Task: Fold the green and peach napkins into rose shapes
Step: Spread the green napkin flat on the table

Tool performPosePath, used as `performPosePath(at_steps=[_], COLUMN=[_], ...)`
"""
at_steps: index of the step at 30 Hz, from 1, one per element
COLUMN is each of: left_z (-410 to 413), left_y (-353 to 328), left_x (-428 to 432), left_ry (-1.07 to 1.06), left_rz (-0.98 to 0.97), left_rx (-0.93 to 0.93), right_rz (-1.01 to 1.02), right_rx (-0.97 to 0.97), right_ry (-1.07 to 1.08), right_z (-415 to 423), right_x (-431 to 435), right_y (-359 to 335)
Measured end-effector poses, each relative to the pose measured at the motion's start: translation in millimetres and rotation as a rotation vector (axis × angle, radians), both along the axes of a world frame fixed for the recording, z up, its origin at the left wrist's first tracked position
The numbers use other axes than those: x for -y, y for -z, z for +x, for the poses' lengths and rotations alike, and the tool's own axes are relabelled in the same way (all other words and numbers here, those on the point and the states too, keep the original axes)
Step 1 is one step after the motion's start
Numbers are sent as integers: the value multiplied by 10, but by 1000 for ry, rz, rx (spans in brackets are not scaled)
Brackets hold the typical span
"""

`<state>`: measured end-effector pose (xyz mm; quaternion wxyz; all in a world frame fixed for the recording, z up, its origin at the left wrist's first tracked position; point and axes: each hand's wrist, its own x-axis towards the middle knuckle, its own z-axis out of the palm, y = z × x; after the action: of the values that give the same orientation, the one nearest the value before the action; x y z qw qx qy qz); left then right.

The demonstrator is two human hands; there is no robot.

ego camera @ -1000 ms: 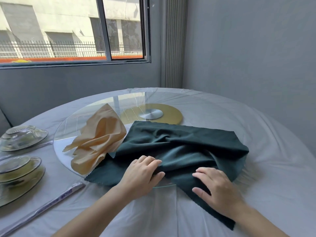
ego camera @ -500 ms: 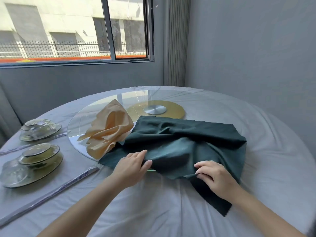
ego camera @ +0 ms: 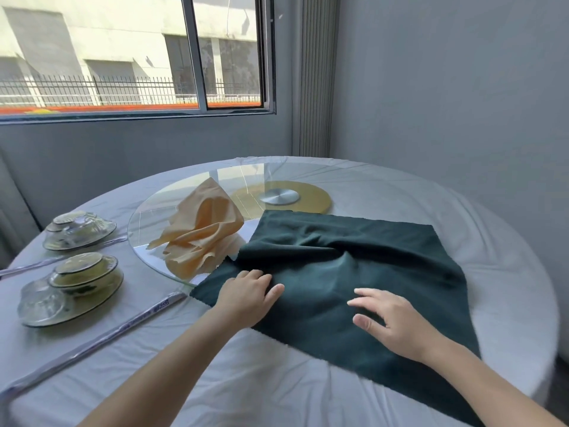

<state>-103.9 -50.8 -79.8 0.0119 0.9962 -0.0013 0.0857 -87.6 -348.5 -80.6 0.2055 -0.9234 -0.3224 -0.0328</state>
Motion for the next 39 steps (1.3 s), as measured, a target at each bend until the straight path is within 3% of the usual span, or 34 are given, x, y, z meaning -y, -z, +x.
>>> performPosePath(at_steps=[3, 8, 10, 17, 20, 27, 32, 35, 39], left_z=[-4, 225, 404, 1183, 1346, 1665, 1590, 1274, 660], left_y=[-62, -247, -383, -366, -318, -229, -90, -105, -86], left_x=[-24, 22, 121, 276, 250, 164, 292, 540, 809], left_ry=[9, 129, 145, -1, -34, -44, -54, 98, 334], left_rz=[14, 20, 5, -97, -117, 34, -50, -114, -45], left_rx=[148, 432, 344, -217, -327, -376, -145, -102, -145], right_rz=[-141, -162, -172, -235, -269, -240, -225, -208, -219], right_rx=[59, 63, 76, 3, 46, 74, 26, 39, 54], right_ry=[-18, -1, 29, 37, 20, -1, -9, 11, 41], right_z=[-34, -118, -156, -141, -111, -47, -86, -112, -168], right_x=[-67, -84, -79, -67, -71, -77, -78, -81, -87], right_y=[145, 321, 365, 401, 427, 520, 478, 481, 457])
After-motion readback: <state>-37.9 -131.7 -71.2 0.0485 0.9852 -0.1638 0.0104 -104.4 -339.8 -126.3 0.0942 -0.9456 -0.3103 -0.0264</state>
